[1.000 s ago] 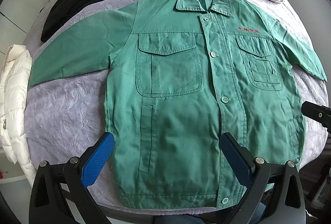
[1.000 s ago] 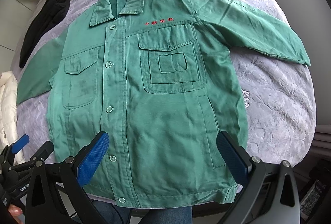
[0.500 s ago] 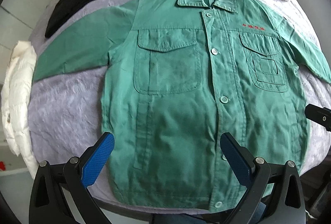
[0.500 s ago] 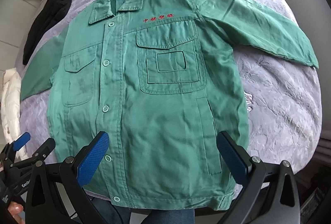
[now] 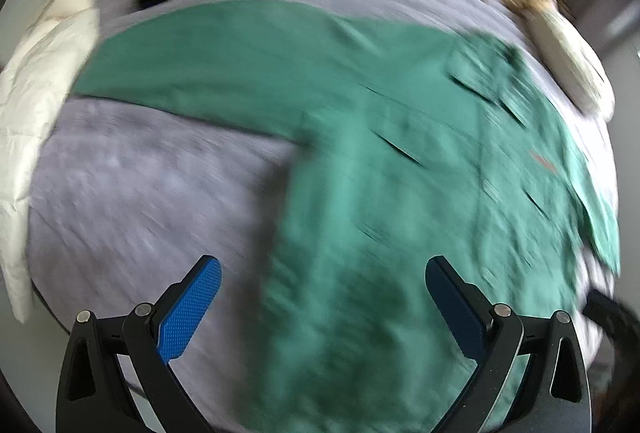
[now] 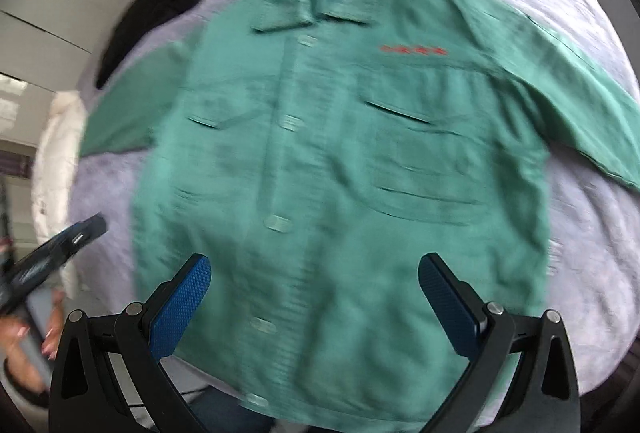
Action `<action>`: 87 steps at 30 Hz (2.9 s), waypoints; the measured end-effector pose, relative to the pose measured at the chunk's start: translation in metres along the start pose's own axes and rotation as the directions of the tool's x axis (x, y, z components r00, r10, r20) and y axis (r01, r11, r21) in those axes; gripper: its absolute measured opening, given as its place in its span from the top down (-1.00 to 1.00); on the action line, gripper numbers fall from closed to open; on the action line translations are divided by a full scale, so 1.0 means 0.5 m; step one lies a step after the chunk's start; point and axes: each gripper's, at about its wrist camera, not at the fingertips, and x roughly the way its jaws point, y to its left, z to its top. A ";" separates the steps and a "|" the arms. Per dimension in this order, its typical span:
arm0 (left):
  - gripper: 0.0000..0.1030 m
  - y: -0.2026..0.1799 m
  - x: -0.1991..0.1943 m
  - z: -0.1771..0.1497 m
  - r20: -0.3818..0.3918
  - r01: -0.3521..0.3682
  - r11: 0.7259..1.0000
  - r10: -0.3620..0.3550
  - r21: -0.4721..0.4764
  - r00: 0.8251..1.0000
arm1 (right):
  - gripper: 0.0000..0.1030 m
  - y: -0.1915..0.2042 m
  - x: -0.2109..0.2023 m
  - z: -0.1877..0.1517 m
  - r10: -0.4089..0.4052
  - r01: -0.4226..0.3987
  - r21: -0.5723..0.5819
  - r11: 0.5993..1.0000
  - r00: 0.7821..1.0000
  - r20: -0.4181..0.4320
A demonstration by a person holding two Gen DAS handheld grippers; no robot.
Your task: Fold large clothes
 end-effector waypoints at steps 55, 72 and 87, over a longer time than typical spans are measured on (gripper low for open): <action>-0.80 -0.409 0.181 0.023 0.134 0.114 0.746 -0.264 0.657 0.955 | -1.00 -0.132 0.126 -0.082 -0.037 0.052 0.257 0.965 0.997 -0.062; -0.80 -0.023 0.173 0.024 0.328 -0.340 0.883 0.232 0.325 0.916 | -1.00 0.191 0.258 0.162 -0.153 0.242 -0.343 0.908 0.952 0.267; -0.81 0.023 0.218 0.068 0.360 -0.387 0.898 0.296 0.211 0.885 | 0.84 -0.122 0.195 0.288 0.000 -0.111 0.262 0.959 0.920 0.392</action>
